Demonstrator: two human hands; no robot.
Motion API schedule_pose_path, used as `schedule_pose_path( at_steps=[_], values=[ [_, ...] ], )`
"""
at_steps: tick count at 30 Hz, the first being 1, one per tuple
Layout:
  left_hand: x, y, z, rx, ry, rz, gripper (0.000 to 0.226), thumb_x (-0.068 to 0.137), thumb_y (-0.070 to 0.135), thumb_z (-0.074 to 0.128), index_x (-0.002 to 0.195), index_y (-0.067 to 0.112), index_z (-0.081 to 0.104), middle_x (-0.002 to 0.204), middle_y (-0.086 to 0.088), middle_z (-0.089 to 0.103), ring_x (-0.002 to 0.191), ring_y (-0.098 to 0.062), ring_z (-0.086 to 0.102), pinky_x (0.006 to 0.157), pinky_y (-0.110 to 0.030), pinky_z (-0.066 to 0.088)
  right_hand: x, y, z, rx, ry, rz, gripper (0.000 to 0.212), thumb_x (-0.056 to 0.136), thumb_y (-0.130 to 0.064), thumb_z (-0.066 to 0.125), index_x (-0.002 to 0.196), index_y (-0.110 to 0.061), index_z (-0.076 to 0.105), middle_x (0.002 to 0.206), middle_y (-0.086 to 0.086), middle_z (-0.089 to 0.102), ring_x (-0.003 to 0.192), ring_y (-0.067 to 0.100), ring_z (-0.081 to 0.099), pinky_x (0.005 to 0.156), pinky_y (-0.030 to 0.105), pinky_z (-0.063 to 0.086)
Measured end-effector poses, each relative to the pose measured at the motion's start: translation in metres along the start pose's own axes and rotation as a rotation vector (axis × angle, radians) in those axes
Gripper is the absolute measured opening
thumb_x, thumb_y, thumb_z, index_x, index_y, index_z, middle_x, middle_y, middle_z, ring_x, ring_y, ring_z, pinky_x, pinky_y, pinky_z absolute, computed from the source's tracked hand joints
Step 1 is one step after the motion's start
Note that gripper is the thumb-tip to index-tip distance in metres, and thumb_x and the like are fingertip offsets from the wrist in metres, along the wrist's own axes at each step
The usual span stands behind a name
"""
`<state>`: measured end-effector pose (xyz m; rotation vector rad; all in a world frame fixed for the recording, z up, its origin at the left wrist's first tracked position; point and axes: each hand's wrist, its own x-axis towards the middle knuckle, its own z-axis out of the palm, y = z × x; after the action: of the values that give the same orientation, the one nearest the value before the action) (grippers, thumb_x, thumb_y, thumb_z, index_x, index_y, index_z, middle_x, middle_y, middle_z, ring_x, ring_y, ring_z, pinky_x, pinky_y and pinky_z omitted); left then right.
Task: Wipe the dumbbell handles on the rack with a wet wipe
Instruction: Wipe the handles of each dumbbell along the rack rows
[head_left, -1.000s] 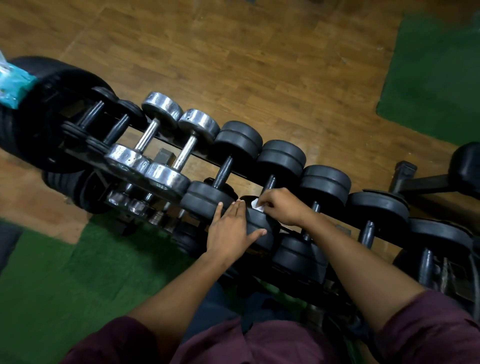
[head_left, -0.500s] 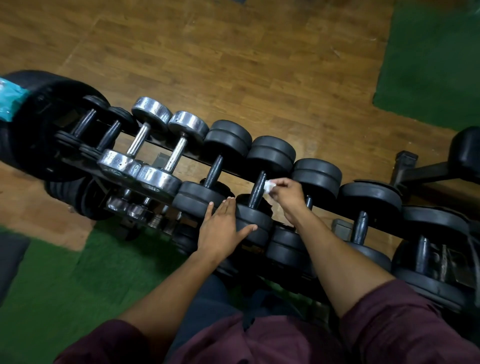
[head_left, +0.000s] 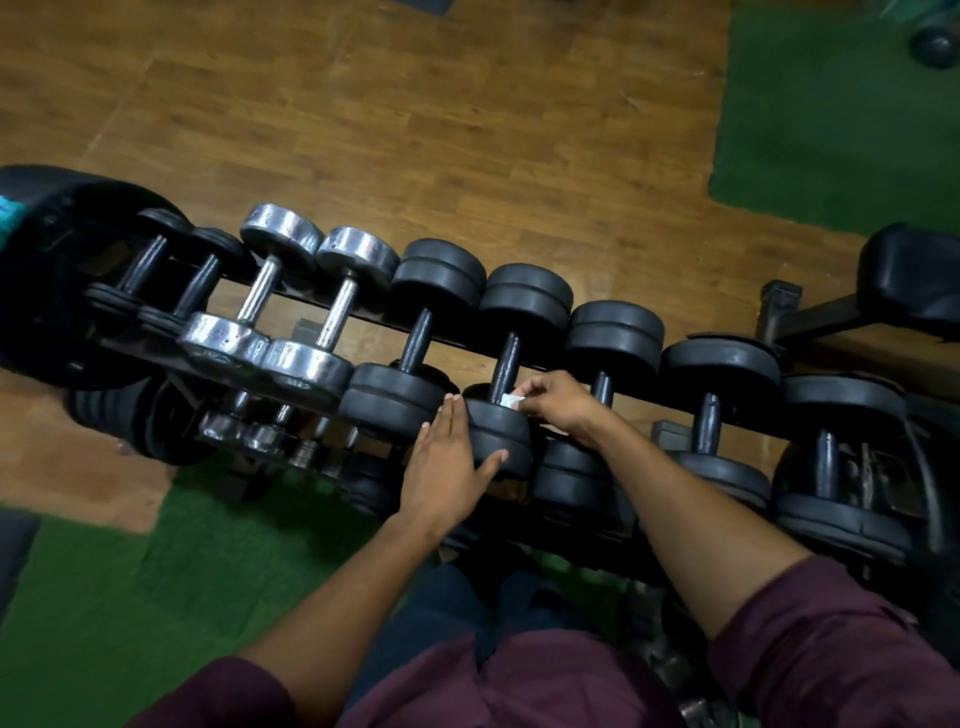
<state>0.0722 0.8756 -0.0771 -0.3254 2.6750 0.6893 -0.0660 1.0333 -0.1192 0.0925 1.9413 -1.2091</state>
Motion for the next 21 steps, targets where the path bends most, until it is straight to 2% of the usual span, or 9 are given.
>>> schedule_pose_path(
  at_steps=[3,6,8,10,12,15,21],
  values=[
    [-0.005,-0.007,-0.004,-0.016,-0.014,0.045,0.096,0.097,0.059,0.053,0.163,0.007,0.006,0.171,-0.009,0.011,0.157,-0.019,0.013,0.128,-0.04,0.012,-0.007,-0.002,0.003,-0.017,0.073,-0.027,0.013,0.082,-0.003,0.074,0.077,-0.014,0.069,0.073,0.003,0.069,0.065,0.013,0.06,0.067,0.029,0.048],
    [-0.011,-0.009,-0.007,-0.031,-0.02,0.063,0.095,0.098,0.056,0.055,0.163,0.007,0.005,0.171,-0.009,0.01,0.157,-0.019,0.012,0.128,-0.04,0.012,-0.019,-0.009,-0.002,-0.041,0.146,-0.046,0.015,0.083,-0.006,0.074,0.076,-0.018,0.068,0.07,0.0,0.07,0.064,0.011,0.059,0.06,0.024,0.045],
    [-0.016,-0.009,-0.007,-0.041,-0.028,0.076,0.094,0.099,0.056,0.054,0.163,0.006,0.005,0.171,-0.01,0.008,0.157,-0.02,0.01,0.128,-0.039,0.011,-0.027,-0.011,-0.007,-0.036,0.2,-0.065,0.011,0.084,-0.007,0.073,0.079,-0.015,0.069,0.074,0.006,0.072,0.066,0.011,0.059,0.058,0.02,0.044],
    [-0.018,-0.01,-0.007,-0.041,-0.033,0.091,0.094,0.099,0.056,0.053,0.162,0.006,0.004,0.171,-0.01,0.007,0.157,-0.02,0.009,0.128,-0.038,0.01,-0.034,-0.01,-0.013,-0.052,0.266,-0.072,0.006,0.082,-0.011,0.074,0.079,-0.015,0.071,0.08,0.008,0.075,0.07,0.012,0.06,0.064,0.024,0.045],
    [-0.018,-0.01,-0.008,-0.045,-0.034,0.102,0.093,0.1,0.056,0.052,0.162,0.006,0.005,0.171,-0.01,0.007,0.157,-0.02,0.009,0.128,-0.037,0.009,-0.039,-0.007,-0.018,-0.064,0.32,-0.062,0.004,0.079,-0.016,0.076,0.078,-0.017,0.072,0.079,0.003,0.076,0.075,0.011,0.064,0.072,0.031,0.049],
    [-0.021,-0.008,-0.007,-0.043,-0.02,0.132,0.091,0.1,0.056,0.052,0.162,0.006,0.008,0.171,-0.011,0.006,0.157,-0.021,0.009,0.127,-0.036,0.007,-0.048,-0.006,-0.024,-0.033,0.376,-0.069,0.006,0.081,-0.016,0.077,0.079,-0.018,0.072,0.074,-0.002,0.075,0.073,0.008,0.066,0.076,0.031,0.053],
    [-0.028,0.012,-0.001,-0.092,0.005,0.253,0.084,0.1,0.053,0.051,0.163,0.012,0.013,0.171,-0.004,0.008,0.157,-0.013,0.001,0.126,-0.03,-0.002,-0.066,-0.007,-0.041,-0.202,0.508,-0.077,0.007,0.083,-0.023,0.077,0.08,-0.02,0.072,0.078,-0.005,0.074,0.073,0.009,0.062,0.063,0.023,0.046]
  ],
)
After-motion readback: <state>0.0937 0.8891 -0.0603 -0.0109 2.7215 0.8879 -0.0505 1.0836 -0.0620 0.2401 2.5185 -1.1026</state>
